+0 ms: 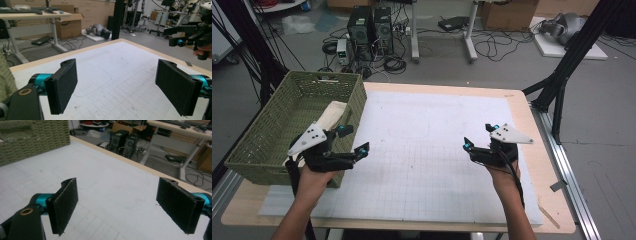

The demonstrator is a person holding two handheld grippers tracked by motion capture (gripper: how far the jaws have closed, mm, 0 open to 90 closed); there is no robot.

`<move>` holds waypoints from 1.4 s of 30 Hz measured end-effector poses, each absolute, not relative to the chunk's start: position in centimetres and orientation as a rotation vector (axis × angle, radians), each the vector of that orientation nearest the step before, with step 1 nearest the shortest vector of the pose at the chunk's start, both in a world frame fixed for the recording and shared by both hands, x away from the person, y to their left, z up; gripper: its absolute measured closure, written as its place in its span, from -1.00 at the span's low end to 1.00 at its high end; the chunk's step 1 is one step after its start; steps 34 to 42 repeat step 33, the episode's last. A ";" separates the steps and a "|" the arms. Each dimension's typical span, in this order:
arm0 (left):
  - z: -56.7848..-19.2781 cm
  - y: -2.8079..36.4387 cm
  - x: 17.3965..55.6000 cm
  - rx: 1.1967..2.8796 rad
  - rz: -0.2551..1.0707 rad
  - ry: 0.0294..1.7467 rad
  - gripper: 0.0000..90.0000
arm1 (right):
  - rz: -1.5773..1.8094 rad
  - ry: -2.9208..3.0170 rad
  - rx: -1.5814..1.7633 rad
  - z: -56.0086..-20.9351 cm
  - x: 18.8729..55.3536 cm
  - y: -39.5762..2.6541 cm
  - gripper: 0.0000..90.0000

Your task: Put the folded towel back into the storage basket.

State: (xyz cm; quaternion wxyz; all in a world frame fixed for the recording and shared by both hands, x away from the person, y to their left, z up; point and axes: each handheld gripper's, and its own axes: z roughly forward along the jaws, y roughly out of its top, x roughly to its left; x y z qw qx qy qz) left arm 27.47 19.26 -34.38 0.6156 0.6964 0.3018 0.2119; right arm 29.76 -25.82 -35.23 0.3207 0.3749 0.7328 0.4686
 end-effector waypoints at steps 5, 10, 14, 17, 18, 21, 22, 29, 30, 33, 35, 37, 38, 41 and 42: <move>-35.1 17.4 27.4 1.641 0.477 0.647 -0.59 | 1.217 1.886 1.019 -36.3 28.2 -27.5 -0.64; -35.8 16.3 27.4 1.651 0.467 0.622 -0.59 | 1.210 1.858 1.069 -37.6 27.0 -29.0 -0.64; -36.5 15.6 27.6 1.655 0.465 0.611 -0.59 | 1.200 1.856 1.097 -38.3 26.4 -29.8 -0.64; -37.4 15.1 27.6 1.648 0.448 0.616 -0.59 | 1.197 1.855 1.111 -38.8 26.2 -30.1 -0.64; -37.7 15.0 27.7 1.654 0.444 0.615 -0.59 | 1.194 1.854 1.113 -39.0 26.2 -30.2 -0.64; -38.6 14.5 27.7 1.657 0.430 0.613 -0.59 | 1.178 1.869 1.118 -39.7 26.1 -30.4 -0.64; -38.9 14.3 27.7 1.660 0.431 0.612 -0.59 | 1.176 1.872 1.125 -39.9 26.1 -30.4 -0.64; -40.5 13.5 27.9 1.697 0.421 0.619 -0.59 | 1.157 1.895 1.145 -41.3 26.2 -30.9 -0.64; -40.6 13.4 27.9 1.696 0.418 0.622 -0.59 | 1.161 1.889 1.146 -41.2 26.2 -31.0 -0.64; -40.7 13.4 28.0 1.700 0.416 0.623 -0.59 | 1.168 1.876 1.148 -41.1 26.1 -31.2 -0.64; -40.7 13.4 28.0 1.700 0.416 0.623 -0.59 | 1.168 1.876 1.148 -41.1 26.1 -31.2 -0.64; -40.7 13.4 28.0 1.700 0.416 0.623 -0.59 | 1.168 1.876 1.148 -41.1 26.1 -31.2 -0.64; -40.7 13.4 28.0 1.700 0.416 0.623 -0.59 | 1.168 1.876 1.148 -41.1 26.1 -31.2 -0.64; -40.7 13.4 28.0 1.700 0.416 0.623 -0.59 | 1.168 1.876 1.148 -41.1 26.1 -31.2 -0.64; -40.7 13.4 28.0 1.700 0.416 0.623 -0.59 | 1.168 1.876 1.148 -41.1 26.1 -31.2 -0.64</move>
